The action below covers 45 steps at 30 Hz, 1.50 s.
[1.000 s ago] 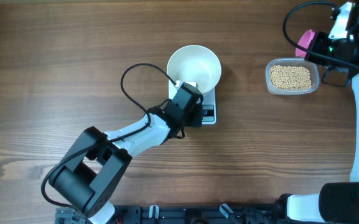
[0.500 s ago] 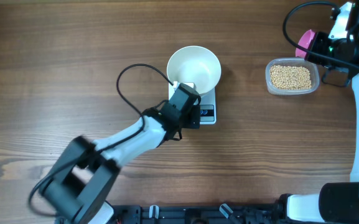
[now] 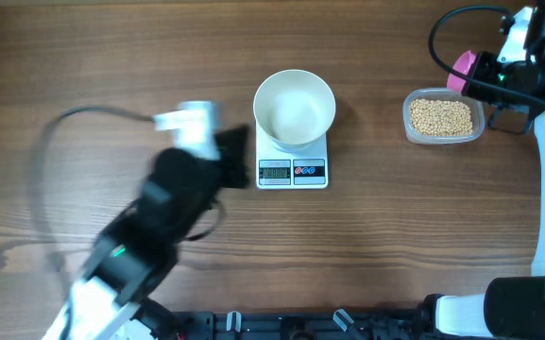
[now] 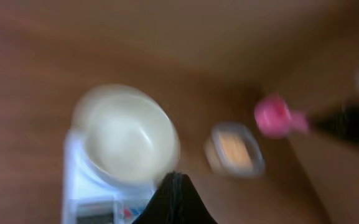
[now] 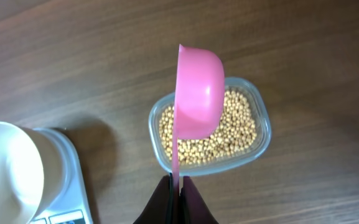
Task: Scoop item into bowl and weigh 150g on scale
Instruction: 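Release the bowl and pull the left gripper back to the left, then lower the pink scoop over the soybean tub with the right gripper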
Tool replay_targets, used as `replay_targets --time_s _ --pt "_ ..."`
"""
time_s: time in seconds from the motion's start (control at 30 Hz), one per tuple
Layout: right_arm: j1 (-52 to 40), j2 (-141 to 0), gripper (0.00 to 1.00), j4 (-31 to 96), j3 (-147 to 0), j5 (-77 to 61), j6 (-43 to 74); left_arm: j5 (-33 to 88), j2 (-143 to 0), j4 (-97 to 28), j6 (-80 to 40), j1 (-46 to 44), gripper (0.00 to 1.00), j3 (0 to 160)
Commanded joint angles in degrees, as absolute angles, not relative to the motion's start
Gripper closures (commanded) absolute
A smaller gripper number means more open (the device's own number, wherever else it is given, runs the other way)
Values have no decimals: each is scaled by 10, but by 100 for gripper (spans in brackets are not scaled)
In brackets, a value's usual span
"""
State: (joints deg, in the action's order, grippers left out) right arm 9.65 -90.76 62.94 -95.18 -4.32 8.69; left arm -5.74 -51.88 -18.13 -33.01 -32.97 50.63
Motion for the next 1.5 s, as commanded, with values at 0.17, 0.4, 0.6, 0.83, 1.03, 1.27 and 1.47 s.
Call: replay_targets --time_s 0.17,0.4,0.6,0.83,1.03,1.27,1.47 --pt "98 -906 96 649 -959 -58 10 -287 -427 -322 -352 -62 38 507" --pt "98 -905 96 659 -959 -60 -78 -296 -502 -346 -352 129 0 507" --pt "98 -906 96 661 -959 -58 -115 -294 -620 -359 -352 224 0 507" --pt "98 -906 96 669 -959 -37 -149 -294 -714 -348 -352 235 0 507" --pt "98 -907 96 668 -959 7 -148 -295 -722 -335 -352 235 0 507" --pt "98 -917 96 653 -959 3 -113 -295 -722 -325 -352 235 0 507" --pt "98 -944 96 654 -959 2 -101 -294 -722 -298 -352 235 0 507"
